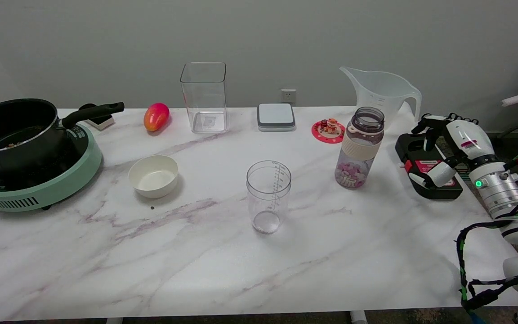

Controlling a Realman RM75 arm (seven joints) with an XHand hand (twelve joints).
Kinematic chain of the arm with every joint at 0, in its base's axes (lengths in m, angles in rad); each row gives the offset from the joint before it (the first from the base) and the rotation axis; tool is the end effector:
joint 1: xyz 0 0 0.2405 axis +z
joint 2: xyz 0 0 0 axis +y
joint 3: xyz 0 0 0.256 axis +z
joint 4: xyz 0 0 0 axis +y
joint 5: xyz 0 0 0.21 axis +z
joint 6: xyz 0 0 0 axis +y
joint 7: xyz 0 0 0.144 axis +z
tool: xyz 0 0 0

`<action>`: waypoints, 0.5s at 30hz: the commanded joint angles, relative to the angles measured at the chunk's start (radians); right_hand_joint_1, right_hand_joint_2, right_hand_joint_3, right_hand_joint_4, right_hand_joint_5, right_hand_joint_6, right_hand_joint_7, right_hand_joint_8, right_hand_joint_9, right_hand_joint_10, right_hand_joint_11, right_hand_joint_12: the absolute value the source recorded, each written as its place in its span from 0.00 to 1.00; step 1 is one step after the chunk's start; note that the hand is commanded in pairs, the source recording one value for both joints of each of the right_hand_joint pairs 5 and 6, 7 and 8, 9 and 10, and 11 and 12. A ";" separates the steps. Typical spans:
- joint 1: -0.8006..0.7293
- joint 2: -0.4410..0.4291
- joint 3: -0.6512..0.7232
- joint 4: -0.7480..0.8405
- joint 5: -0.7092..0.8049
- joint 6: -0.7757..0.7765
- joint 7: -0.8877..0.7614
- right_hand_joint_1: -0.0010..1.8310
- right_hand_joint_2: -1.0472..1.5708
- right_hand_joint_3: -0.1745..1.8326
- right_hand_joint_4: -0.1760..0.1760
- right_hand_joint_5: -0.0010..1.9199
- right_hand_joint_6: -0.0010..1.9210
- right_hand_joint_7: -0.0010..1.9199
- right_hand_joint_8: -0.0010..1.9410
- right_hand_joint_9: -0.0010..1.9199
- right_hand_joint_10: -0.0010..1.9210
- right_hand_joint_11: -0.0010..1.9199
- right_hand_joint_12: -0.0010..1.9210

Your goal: Pick up the black bottle.

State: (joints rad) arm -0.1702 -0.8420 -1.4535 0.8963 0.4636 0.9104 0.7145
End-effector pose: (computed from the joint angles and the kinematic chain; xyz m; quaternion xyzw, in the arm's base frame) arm -0.2597 -0.2481 0.5457 0.6205 0.0115 0.2093 0.7557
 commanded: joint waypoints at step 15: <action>-0.092 -0.061 -0.004 0.038 0.197 0.100 0.003 0.66 0.25 0.78 0.50 0.37 0.37 0.58 0.57 0.46 0.46 0.32 0.32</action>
State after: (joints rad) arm -0.1959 -0.8576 -1.4394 0.8996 0.4664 0.9745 0.7156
